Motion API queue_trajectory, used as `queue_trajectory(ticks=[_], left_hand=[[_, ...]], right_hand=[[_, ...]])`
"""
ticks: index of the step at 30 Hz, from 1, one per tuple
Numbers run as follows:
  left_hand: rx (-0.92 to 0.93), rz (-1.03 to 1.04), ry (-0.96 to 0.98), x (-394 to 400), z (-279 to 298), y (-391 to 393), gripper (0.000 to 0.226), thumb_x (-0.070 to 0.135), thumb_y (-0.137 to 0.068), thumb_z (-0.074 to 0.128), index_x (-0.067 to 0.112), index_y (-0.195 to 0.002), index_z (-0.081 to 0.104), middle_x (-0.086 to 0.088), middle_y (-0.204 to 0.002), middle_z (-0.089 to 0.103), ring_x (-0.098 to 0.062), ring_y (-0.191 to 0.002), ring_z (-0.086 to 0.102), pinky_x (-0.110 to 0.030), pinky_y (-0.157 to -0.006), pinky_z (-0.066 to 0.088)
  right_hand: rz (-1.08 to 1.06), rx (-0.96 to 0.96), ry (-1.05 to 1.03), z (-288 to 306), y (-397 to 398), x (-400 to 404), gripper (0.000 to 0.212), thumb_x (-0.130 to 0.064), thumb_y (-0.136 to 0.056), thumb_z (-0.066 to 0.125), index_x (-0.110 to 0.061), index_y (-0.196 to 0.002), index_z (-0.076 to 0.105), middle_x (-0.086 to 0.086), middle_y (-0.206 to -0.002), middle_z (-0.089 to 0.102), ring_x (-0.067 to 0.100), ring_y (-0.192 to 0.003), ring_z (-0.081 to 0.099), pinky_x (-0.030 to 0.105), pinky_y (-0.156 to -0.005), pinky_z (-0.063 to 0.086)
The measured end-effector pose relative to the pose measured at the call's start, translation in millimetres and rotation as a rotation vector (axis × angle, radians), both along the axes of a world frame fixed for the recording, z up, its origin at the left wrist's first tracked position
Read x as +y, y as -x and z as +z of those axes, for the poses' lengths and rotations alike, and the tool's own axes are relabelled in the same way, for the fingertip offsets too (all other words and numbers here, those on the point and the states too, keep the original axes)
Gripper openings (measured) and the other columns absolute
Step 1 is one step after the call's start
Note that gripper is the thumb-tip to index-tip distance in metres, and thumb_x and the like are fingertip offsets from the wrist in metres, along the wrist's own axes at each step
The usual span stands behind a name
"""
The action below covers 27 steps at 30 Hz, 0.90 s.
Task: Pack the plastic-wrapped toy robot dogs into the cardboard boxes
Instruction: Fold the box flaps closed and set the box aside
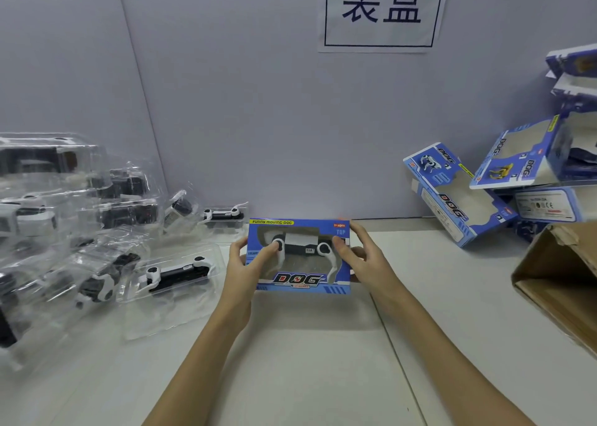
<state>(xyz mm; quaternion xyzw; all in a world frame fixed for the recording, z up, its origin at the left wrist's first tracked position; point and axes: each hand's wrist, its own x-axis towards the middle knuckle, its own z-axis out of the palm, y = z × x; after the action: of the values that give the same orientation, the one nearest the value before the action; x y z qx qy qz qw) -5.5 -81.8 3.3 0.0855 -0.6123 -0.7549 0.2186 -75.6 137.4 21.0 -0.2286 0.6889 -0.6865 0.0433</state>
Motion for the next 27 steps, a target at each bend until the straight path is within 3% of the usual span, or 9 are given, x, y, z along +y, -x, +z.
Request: queue_trajectory(ticks=[2,4,8,10,14,19,21,24,27], left_hand=[[0.039,0.054,-0.003,2.8,0.7,-0.4,0.088,0.057,-0.055,0.089,0.031,-0.132,0.055,0.0,-0.113,0.077,-0.014,-0.092,0.078,-0.029,-0.069,0.06],[0.089,0.074,0.012,5.8,0.3,1.1,0.085,0.057,-0.057,0.09,0.033,-0.131,0.057,0.001,-0.114,0.076,-0.015,-0.094,0.078,-0.021,-0.064,0.057],[0.1,-0.037,0.042,8.2,-0.6,3.5,0.075,0.056,-0.064,0.09,0.047,-0.13,0.056,0.002,-0.118,0.076,-0.02,-0.101,0.077,-0.029,-0.077,0.06],[0.044,-0.058,0.003,7.1,-1.0,4.0,0.072,0.058,-0.071,0.088,0.039,-0.133,0.058,0.002,-0.115,0.077,-0.018,-0.1,0.076,-0.035,-0.087,0.058],[0.013,-0.068,-0.109,-3.0,1.7,3.6,0.037,0.046,-0.082,0.073,0.022,-0.109,0.076,0.006,-0.098,0.075,-0.011,-0.09,0.07,-0.024,-0.075,0.056],[-0.026,-0.069,-0.077,-6.6,1.4,1.5,0.033,0.043,-0.094,0.067,0.022,-0.116,0.08,-0.002,-0.121,0.077,-0.022,-0.106,0.074,-0.032,-0.089,0.05],[-0.032,-0.031,-0.083,-5.4,3.6,1.9,0.03,0.047,-0.094,0.066,0.026,-0.107,0.084,-0.001,-0.116,0.078,-0.017,-0.097,0.075,-0.032,-0.092,0.049],[-0.015,-0.005,-0.091,-3.6,5.4,2.2,0.044,0.056,-0.092,0.065,0.019,-0.107,0.083,-0.005,-0.115,0.078,-0.018,-0.094,0.075,-0.033,-0.093,0.051],[0.028,0.05,-0.126,-1.7,5.7,2.8,0.058,0.065,-0.094,0.052,0.018,-0.118,0.074,-0.007,-0.121,0.075,-0.022,-0.108,0.071,-0.037,-0.094,0.052]], right_hand=[[0.028,0.012,0.008,-0.8,0.4,2.1,0.04,-0.051,-0.09,0.066,-0.049,-0.128,0.055,-0.001,-0.103,0.077,0.021,-0.098,0.077,0.03,-0.068,0.063],[0.032,0.011,0.038,-0.9,1.7,5.3,0.043,-0.047,-0.091,0.067,-0.046,-0.133,0.055,0.002,-0.111,0.076,0.024,-0.103,0.075,0.039,-0.075,0.065],[0.042,0.006,0.123,2.4,7.1,17.8,0.05,-0.037,-0.095,0.069,-0.044,-0.142,0.054,0.009,-0.123,0.072,0.022,-0.109,0.072,0.048,-0.086,0.062],[0.047,0.011,0.139,4.7,7.7,21.4,0.052,-0.035,-0.094,0.069,-0.045,-0.142,0.054,0.008,-0.123,0.072,0.023,-0.112,0.072,0.048,-0.085,0.063],[-0.021,-0.007,0.061,5.0,6.8,15.5,0.043,-0.042,-0.096,0.066,-0.041,-0.138,0.055,0.007,-0.116,0.075,0.023,-0.102,0.076,0.047,-0.08,0.065],[-0.043,-0.081,-0.068,7.9,5.5,13.7,0.032,-0.051,-0.101,0.056,-0.031,-0.126,0.058,0.008,-0.109,0.077,0.025,-0.091,0.077,0.046,-0.078,0.065],[0.061,-0.154,-0.152,12.7,5.9,24.9,0.046,-0.061,-0.097,0.058,-0.023,-0.122,0.065,0.011,-0.107,0.077,0.028,-0.09,0.076,0.04,-0.075,0.063],[0.188,-0.16,-0.382,20.4,5.2,41.3,0.066,-0.069,-0.087,0.066,-0.009,-0.115,0.07,0.016,-0.105,0.077,0.029,-0.088,0.076,0.029,-0.073,0.057],[0.156,-0.132,-0.158,33.1,4.3,50.4,0.058,-0.056,-0.09,0.071,-0.003,-0.113,0.073,0.031,-0.111,0.069,0.032,-0.082,0.07,0.033,-0.075,0.059]])
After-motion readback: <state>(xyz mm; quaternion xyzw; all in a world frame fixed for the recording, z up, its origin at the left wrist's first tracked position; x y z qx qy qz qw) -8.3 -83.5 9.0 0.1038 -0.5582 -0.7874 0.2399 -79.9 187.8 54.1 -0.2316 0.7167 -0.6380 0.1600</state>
